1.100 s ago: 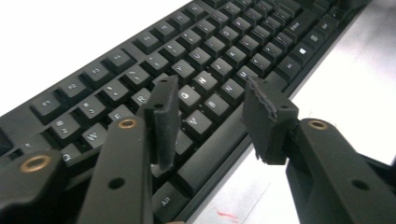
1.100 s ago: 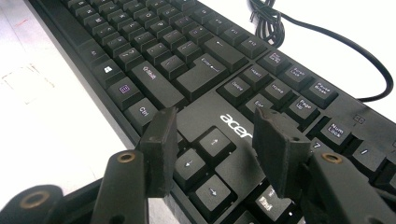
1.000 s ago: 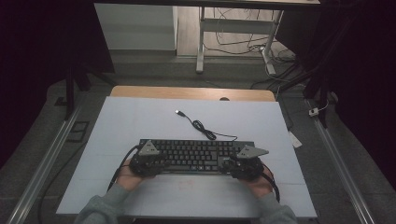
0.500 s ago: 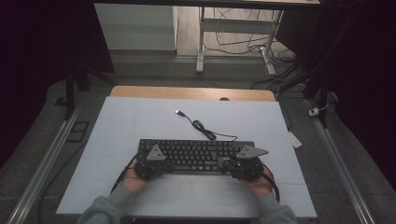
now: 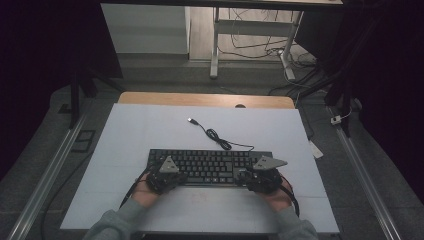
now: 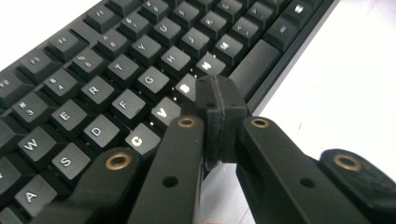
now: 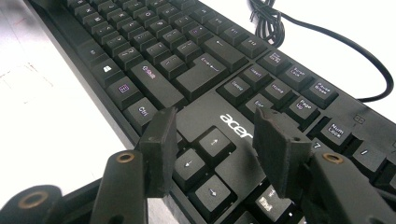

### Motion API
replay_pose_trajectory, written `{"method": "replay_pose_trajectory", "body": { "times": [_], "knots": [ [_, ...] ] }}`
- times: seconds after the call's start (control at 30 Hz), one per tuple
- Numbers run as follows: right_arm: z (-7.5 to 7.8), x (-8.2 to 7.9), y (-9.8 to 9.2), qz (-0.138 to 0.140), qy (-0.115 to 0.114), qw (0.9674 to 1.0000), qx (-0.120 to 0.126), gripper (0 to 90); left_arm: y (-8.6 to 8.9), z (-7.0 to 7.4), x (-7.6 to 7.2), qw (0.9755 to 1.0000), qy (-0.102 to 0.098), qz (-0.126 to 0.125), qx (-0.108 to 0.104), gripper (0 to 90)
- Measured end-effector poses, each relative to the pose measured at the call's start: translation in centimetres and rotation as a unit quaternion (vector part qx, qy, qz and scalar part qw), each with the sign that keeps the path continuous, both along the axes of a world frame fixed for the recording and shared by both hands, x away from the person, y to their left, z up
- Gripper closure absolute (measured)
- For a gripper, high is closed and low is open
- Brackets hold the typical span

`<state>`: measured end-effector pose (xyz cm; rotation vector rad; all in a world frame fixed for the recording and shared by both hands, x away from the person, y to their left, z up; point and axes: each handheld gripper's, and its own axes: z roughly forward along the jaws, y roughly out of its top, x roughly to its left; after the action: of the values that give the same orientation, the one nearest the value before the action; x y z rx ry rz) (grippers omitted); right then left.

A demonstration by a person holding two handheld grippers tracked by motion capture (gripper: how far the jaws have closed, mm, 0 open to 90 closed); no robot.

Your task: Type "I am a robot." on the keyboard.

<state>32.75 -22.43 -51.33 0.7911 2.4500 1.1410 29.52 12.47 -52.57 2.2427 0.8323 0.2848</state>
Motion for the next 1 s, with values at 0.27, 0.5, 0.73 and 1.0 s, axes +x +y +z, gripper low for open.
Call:
{"method": "replay_pose_trajectory", "body": {
  "times": [0.27, 0.5, 0.73, 1.0],
  "knots": [
    [0.0, 0.0, -0.1, 0.0, -0.001, 1.0, 0.002, 49.9, 1.0, 1.0, 0.0, 0.9994, -0.018, 0.021, -0.02, 88.9],
    [0.0, 0.0, 0.0, 0.001, -0.002, 1.0, 0.0, 49.8, 3.3, 1.7, 0.3, 0.996, -0.018, 0.066, -0.057, 80.5],
    [0.1, 0.0, -0.1, -0.004, -0.002, 1.0, -0.003, 49.5, 4.7, 1.8, 0.8, 0.9933, -0.016, 0.099, -0.058, 57.6],
    [0.0, 0.0, -0.2, -0.004, -0.003, 1.0, 0.0, 49.3, 5.9, 1.6, 1.1, 0.9916, -0.008, 0.121, -0.045, 48.0]
  ]
}}
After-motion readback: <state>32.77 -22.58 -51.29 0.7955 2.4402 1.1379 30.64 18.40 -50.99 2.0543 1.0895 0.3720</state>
